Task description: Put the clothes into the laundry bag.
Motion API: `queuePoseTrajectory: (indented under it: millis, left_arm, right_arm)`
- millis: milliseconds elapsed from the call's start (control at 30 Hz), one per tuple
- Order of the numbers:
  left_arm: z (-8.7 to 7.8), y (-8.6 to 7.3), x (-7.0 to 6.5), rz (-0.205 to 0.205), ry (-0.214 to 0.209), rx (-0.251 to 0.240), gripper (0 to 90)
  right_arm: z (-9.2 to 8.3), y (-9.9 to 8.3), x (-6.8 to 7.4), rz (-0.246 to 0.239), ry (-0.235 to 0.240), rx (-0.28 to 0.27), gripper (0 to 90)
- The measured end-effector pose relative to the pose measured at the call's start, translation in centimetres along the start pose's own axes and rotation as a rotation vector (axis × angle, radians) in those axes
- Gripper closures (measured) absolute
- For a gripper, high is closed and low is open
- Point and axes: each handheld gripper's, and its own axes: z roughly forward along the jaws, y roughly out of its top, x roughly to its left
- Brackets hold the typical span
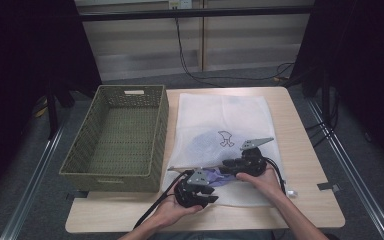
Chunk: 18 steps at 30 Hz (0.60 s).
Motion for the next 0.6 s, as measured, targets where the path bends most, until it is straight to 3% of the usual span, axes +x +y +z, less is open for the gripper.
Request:
queuePoseTrajectory:
  millis: [100,233,300,433,500,600]
  left_arm:
    - [0.3,-0.1,-0.2,0.037,0.006,0.019,67.4]
    - [0.5,-0.1,-0.5,0.046,0.033,0.017,71.7]
    - [0.6,-0.1,-0.6,0.028,0.041,0.002,74.2]
    - [0.6,0.1,-0.5,0.047,0.045,0.022,77.9]
    - [0.7,0.1,-0.6,0.041,0.046,0.021,78.8]
    - [0.7,0.2,-0.6,0.037,0.042,0.014,79.8]
  right_arm:
    - [0.0,0.2,0.3,0.019,-0.003,0.011,54.5]
    - [-0.3,0.4,0.4,0.017,0.0,0.007,55.5]
    - [-0.6,0.5,0.5,0.013,0.006,-0.007,55.5]
    - [-1.7,0.8,1.2,-0.012,0.008,-0.066,59.2]
    - [-2.3,1.1,1.8,-0.032,0.035,-0.103,62.9]
    - [-2.7,1.2,2.4,-0.045,0.061,-0.11,66.3]
